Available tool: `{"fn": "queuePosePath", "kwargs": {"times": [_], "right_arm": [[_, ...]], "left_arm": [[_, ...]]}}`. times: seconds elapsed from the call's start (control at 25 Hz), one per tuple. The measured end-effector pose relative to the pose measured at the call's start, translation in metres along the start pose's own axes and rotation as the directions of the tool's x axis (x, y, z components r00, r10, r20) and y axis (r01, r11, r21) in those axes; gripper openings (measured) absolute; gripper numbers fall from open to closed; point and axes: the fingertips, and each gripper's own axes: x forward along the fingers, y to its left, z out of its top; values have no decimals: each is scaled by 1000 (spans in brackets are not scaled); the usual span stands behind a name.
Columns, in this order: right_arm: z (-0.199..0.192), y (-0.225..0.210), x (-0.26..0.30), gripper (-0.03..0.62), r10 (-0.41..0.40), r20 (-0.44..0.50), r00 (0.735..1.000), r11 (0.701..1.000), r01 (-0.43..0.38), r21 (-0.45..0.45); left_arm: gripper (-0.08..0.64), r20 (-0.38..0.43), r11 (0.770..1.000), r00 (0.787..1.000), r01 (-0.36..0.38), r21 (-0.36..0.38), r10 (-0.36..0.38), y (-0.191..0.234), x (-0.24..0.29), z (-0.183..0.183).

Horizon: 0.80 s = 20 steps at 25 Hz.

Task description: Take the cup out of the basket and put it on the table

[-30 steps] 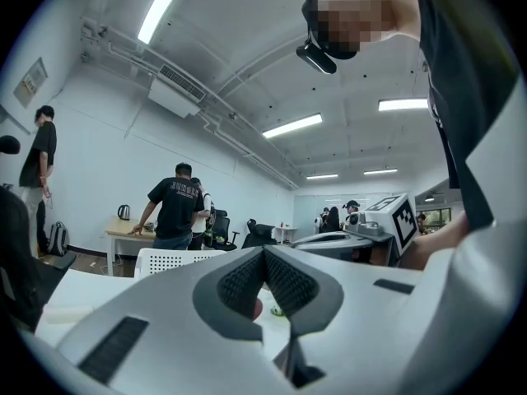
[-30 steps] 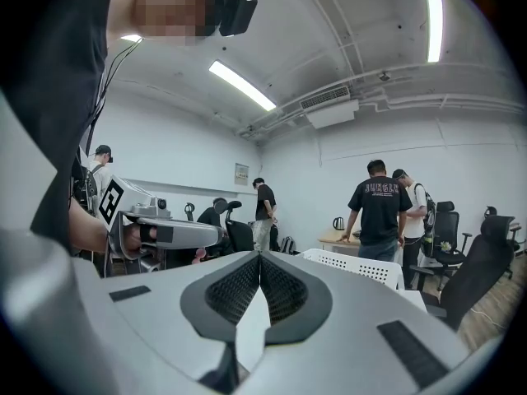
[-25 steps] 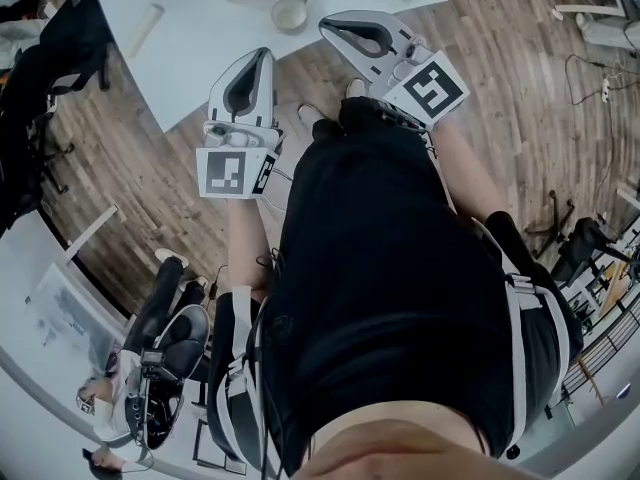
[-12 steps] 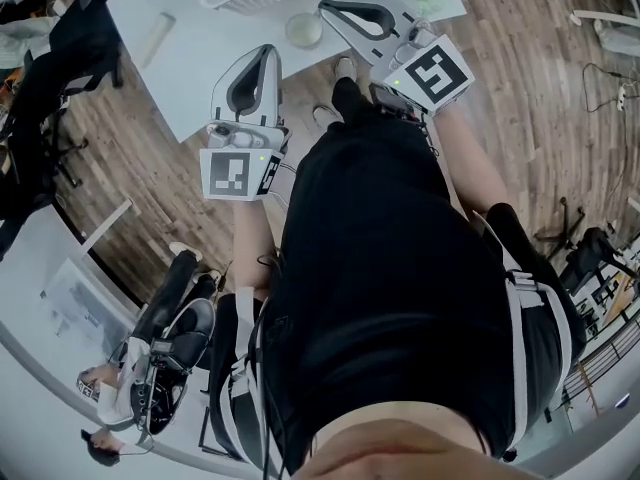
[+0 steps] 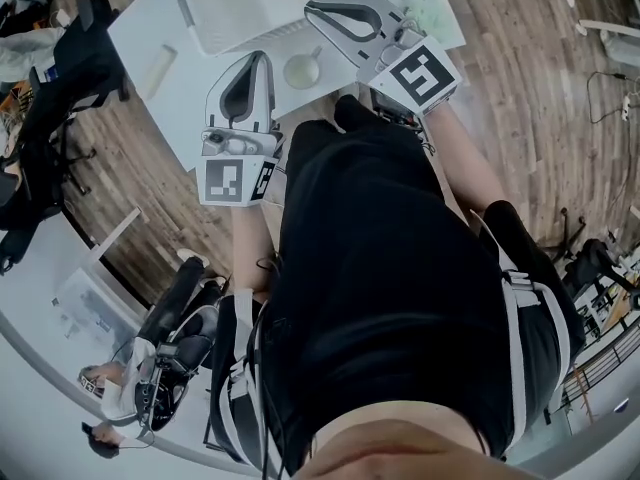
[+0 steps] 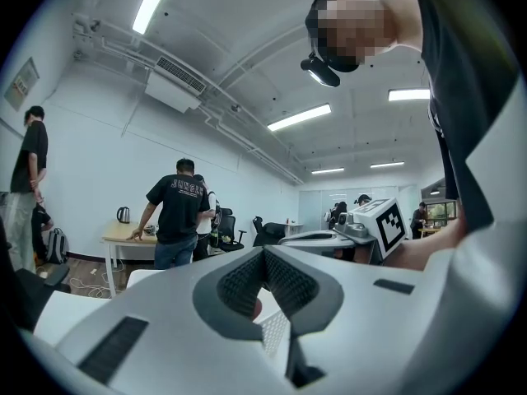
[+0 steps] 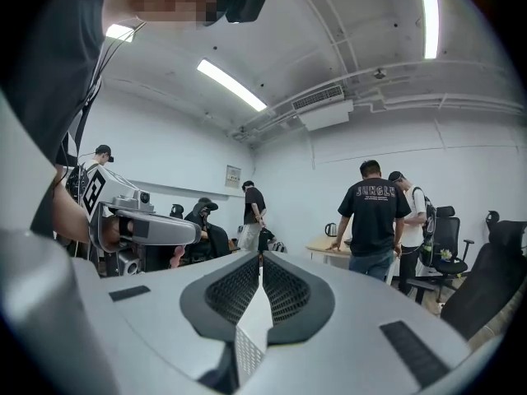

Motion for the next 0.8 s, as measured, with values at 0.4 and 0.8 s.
{"fn": "queuePosePath", "kwargs": {"times": [0.4, 0.8], "right_arm": [[1, -21, 29, 20, -12, 14, 1000, 1000, 11, 15], [-25, -47, 68, 20, -107, -100, 989, 993, 110, 34]], "left_arm": [[18, -11, 1000, 1000, 19, 1, -19, 29, 23, 7], [18, -26, 994, 993, 111, -2, -111, 74, 26, 6]]}}
